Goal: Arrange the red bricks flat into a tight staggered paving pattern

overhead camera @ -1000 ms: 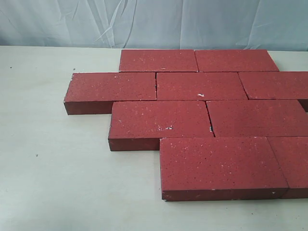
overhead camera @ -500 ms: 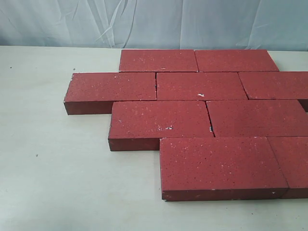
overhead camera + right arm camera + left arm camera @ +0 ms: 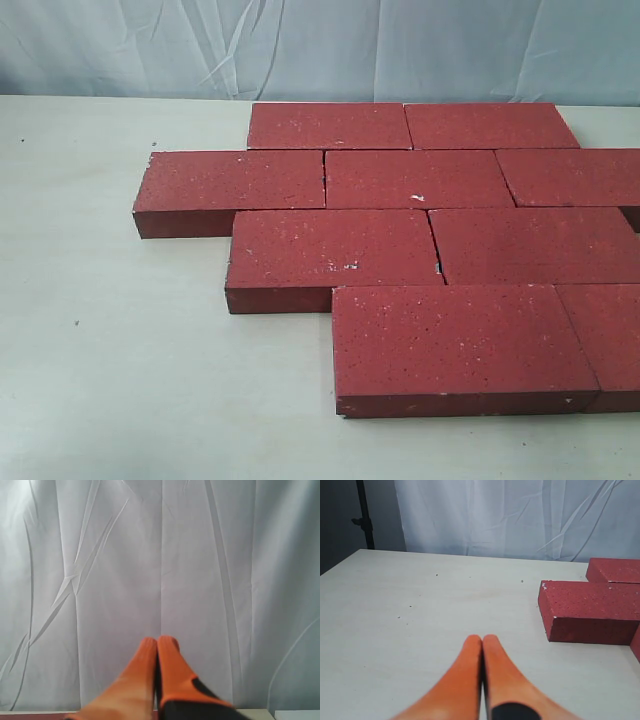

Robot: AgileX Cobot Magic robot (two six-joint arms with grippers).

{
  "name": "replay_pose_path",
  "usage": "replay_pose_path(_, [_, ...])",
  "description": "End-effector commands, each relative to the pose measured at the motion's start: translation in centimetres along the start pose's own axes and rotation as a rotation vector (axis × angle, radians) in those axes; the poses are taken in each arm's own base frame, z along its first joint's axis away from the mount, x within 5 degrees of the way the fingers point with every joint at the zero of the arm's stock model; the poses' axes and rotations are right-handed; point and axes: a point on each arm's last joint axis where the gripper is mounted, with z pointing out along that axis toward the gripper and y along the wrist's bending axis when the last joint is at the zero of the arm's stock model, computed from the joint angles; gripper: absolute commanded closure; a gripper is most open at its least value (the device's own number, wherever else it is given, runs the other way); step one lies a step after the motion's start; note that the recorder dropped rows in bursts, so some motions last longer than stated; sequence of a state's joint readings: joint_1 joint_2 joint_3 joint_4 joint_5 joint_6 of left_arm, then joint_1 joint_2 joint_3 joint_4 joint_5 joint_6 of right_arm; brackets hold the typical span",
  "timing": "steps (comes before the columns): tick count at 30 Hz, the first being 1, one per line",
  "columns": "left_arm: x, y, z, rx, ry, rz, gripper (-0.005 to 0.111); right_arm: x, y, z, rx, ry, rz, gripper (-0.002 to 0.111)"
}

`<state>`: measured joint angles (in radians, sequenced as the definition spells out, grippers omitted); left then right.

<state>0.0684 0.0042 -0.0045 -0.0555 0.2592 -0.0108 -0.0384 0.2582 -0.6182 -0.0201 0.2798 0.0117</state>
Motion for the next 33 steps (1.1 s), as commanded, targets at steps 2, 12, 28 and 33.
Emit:
replay_pose_path(2, [0.1,0.0,0.0,-0.002,-0.006,-0.005,0.107,0.0,0.0,-0.4,0.006,-0.009,-0.001,0.109])
replay_pose_path(12, [0.1,0.0,0.0,-0.002,-0.006,-0.005,0.107,3.2,0.0,-0.8,0.006,0.017,-0.001,0.109])
replay_pose_path(28, [0.1,0.0,0.0,-0.003,-0.006,-0.001,0.107,15.3,0.1,-1.8,0.005,0.240,-0.001,0.109])
replay_pose_path(33, [0.1,0.1,0.0,-0.007,-0.006,0.013,0.107,17.1,0.1,-1.8,0.004,0.298,-0.001,0.109])
